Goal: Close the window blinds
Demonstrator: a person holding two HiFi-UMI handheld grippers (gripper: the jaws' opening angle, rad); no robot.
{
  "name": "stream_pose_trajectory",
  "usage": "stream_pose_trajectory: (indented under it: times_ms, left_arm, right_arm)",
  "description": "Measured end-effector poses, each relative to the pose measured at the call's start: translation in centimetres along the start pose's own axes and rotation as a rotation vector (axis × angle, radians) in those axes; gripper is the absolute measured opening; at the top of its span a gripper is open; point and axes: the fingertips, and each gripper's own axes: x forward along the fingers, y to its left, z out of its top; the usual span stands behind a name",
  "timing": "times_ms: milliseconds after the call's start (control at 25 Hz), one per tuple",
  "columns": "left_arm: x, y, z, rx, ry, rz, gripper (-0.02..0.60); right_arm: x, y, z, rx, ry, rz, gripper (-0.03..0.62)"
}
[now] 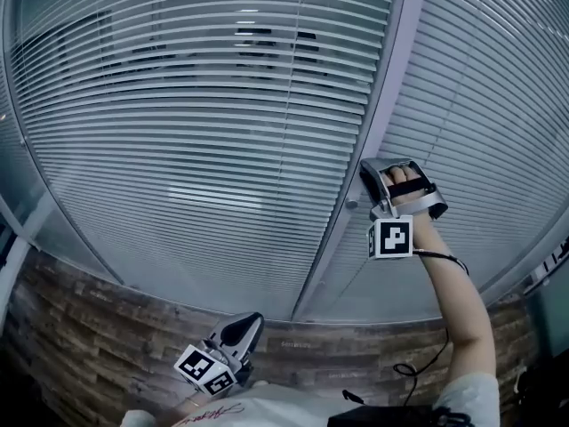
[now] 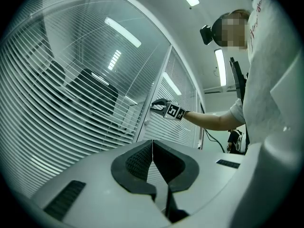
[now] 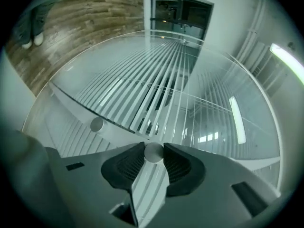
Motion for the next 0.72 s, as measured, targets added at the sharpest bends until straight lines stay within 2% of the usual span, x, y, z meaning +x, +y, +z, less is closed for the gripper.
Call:
stream_pose_trajectory:
  times_ms: [80, 200, 280, 360, 440, 480, 560, 640, 720]
  left_arm:
    - [-0.1, 0.2, -0.2, 0.003, -0.001, 0.001, 0.018]
    - [0.2, 0.6, -0.4, 0.004, -0.002, -0.001, 0.018]
    - [0.6, 0.7, -0.5, 0.002, -0.002, -0.007, 0.018]
    - [0.7, 0.6, -0.8, 0.005, 0.004, -0.012, 0.018]
    - [0.5, 0.4, -1.2, 0.014, 0.014, -0.016, 0.018]
    - [0.4, 0.4, -1.3, 0.017, 0.018, -0.015, 0.018]
    - [0.3, 0.3, -1.1, 0.013, 0.022, -0.012, 0.018]
    - [0.2, 0.4, -0.9, 0.002, 0.030, -0.012, 0.018]
    - [0.4, 0.4, -0.9, -0.003, 0.043, -0.017, 0.018]
  right_arm:
    - [0.0, 0.2, 0.4, -0.079, 0.004, 0.010, 0.130]
    - [0.4, 0.8, 0.6, -0.130, 0.011, 0.019, 0.132]
    - [0.7, 1.1, 0.4, -0.111, 0.008, 0.010, 0.130]
    - [0.7, 1.4, 0.4, -0.030, -0.007, -0.010, 0.130]
    - [0.0, 0.8, 1.0, 0.112, -0.033, -0.069, 0.132]
    - [-0.6, 0.2, 1.2, 0.195, -0.046, -0.113, 0.168]
    - [-1.7, -0.9, 0.9, 0.410, -0.052, -0.179, 0.181]
    - [-2.3, -1.8, -0.1, 0.742, -0.054, -0.201, 0.183]
    - [-2.3, -2.1, -1.2, 1.142, -0.075, -0.201, 0.183]
